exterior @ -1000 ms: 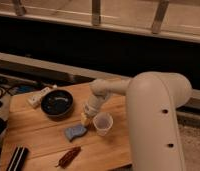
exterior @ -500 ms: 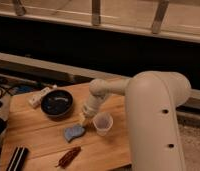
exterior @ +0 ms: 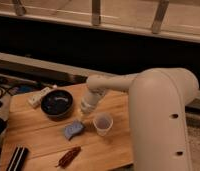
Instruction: Place the white sponge in the ceramic cup
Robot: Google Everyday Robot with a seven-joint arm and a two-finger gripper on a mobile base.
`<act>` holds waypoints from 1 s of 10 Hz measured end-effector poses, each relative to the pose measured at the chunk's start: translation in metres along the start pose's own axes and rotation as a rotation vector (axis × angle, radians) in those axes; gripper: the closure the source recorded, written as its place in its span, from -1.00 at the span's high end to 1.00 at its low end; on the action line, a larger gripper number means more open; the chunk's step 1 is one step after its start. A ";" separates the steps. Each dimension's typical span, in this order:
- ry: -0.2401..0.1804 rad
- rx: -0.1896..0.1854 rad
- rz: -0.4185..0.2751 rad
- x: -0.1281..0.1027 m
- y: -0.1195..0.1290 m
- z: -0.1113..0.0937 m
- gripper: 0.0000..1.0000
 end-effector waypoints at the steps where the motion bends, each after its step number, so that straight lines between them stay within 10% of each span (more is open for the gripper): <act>1: -0.023 0.018 -0.001 -0.002 -0.003 -0.011 -1.00; 5: -0.067 0.026 -0.004 -0.004 -0.010 -0.030 -0.98; 10: 0.003 -0.079 -0.020 -0.004 -0.003 -0.006 -0.07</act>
